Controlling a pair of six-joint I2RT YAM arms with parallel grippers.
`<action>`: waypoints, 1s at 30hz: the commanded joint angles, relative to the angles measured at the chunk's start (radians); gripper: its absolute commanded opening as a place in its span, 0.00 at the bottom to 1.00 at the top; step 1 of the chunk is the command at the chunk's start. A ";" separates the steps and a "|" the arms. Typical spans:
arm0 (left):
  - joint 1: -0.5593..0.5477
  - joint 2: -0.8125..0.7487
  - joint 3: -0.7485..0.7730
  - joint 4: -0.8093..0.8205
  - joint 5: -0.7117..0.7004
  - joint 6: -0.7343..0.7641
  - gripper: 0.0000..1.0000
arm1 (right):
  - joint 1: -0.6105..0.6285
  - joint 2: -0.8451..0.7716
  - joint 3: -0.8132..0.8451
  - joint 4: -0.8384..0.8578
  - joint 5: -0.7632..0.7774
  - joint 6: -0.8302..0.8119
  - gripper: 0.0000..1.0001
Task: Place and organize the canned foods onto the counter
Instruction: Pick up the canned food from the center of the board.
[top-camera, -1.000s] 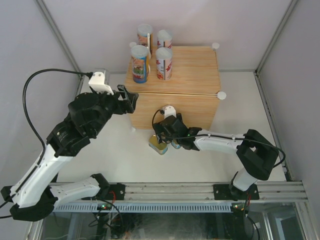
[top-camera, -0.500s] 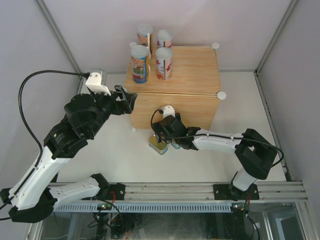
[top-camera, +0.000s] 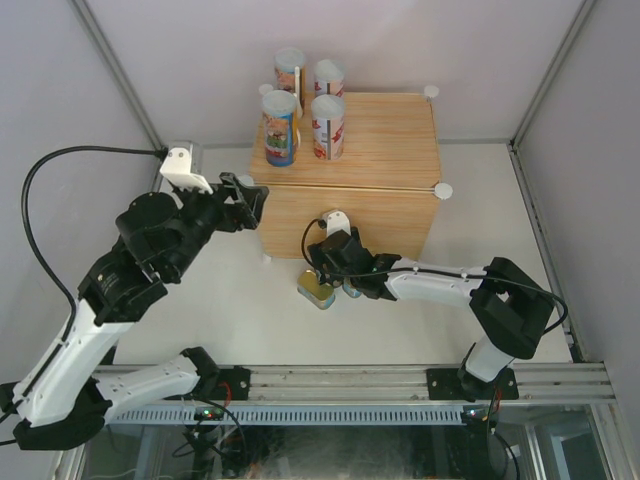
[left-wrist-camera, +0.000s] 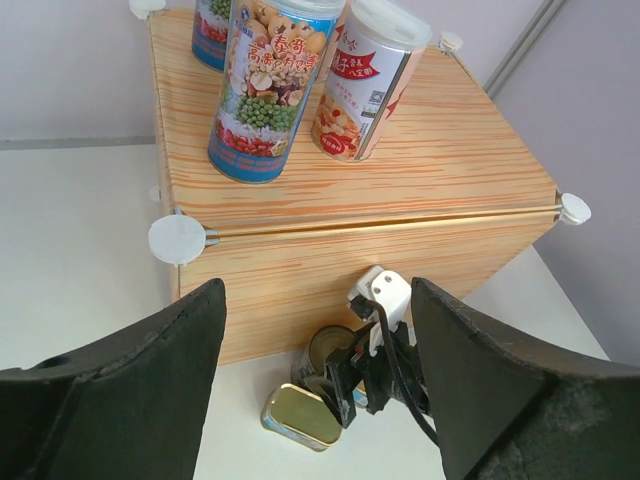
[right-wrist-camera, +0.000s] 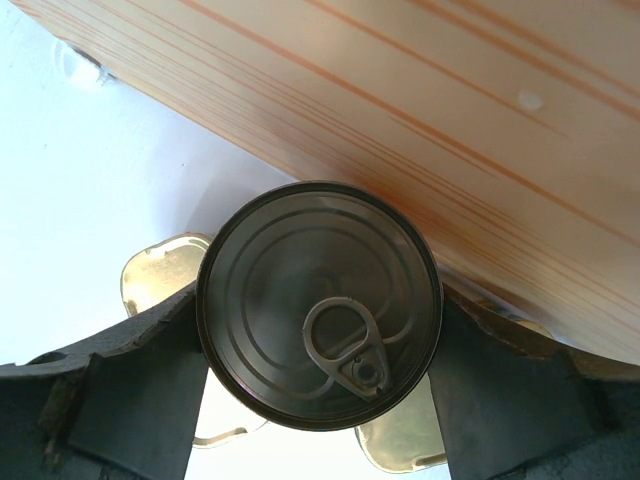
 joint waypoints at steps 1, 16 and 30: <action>0.007 -0.019 -0.008 0.011 0.003 -0.004 0.79 | -0.002 -0.010 0.039 0.038 -0.017 0.001 0.49; 0.007 -0.039 -0.020 0.007 -0.010 -0.007 0.79 | 0.026 -0.041 0.040 0.048 -0.008 -0.037 0.00; 0.007 -0.035 -0.013 0.009 -0.017 0.004 0.79 | 0.052 -0.104 0.073 0.007 0.020 -0.084 0.00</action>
